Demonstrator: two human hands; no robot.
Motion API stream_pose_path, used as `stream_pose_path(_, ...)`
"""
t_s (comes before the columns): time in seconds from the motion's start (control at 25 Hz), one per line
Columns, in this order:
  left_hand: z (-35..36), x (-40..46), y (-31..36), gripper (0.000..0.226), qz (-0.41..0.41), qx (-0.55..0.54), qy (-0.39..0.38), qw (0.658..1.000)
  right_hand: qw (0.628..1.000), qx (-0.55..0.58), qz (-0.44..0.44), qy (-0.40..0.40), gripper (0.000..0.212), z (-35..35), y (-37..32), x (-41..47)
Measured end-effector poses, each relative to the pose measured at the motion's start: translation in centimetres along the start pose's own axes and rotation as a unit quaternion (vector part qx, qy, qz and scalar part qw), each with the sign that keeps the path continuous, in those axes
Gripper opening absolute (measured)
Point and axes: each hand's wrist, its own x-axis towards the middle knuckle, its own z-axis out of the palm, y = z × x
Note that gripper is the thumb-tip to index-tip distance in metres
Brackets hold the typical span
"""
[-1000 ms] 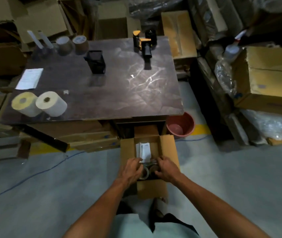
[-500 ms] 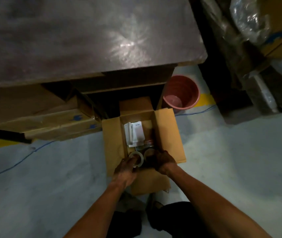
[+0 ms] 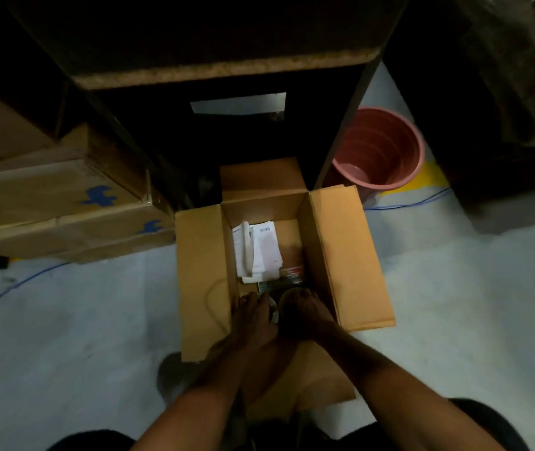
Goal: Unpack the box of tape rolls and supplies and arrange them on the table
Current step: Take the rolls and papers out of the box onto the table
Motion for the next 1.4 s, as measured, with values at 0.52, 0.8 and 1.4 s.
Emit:
stream_pose_path(0.52, 7.4, 6.9, -1.8, 0.073, -0.046, 0.044, 0.009, 0.998, 0.997, 0.059, 0.041, 0.038, 0.071, 8.3, 7.3, 14.4)
stream_pose_path(0.8, 8.2, 7.3, -2.4, 0.065, -0.072, 0.094, 0.032, 0.992, 0.983, 0.126, 0.126, 0.033, 0.054, 2.6, -0.1, 6.3)
stream_pose_path(1.4, 8.7, 8.4, -3.5, 0.065, -0.02, 0.163, 0.012, 0.986, 0.997, -0.037, -0.012, 0.068, 0.044, 0.3, -1.1, 4.2)
